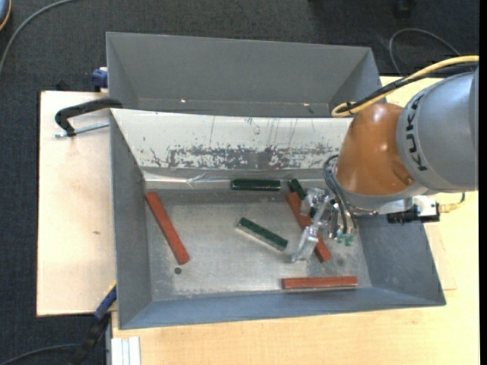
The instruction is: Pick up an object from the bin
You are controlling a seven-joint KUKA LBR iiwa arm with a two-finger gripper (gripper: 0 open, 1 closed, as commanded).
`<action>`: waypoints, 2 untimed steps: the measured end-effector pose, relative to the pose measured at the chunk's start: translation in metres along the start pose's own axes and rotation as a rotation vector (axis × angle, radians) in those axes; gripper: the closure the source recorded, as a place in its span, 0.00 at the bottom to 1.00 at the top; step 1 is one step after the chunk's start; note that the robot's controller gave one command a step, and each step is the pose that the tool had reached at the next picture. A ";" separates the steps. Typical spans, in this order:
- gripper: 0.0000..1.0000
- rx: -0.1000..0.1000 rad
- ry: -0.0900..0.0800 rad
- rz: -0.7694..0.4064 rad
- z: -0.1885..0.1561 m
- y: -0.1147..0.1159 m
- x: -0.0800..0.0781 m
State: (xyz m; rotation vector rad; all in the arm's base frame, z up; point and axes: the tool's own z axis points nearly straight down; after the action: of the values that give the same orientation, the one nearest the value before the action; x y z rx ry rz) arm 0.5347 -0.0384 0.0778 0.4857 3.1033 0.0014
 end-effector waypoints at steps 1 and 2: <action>0.00 -0.003 -0.004 -0.095 0.006 0.071 0.040; 1.00 -0.002 -0.005 -0.091 0.006 0.068 0.039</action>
Offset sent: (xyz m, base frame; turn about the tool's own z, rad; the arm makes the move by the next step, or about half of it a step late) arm -0.0185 0.0757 -0.0078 -0.0896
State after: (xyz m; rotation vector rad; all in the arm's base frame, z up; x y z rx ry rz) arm 0.5180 0.0383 0.0716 0.3438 3.1172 0.0032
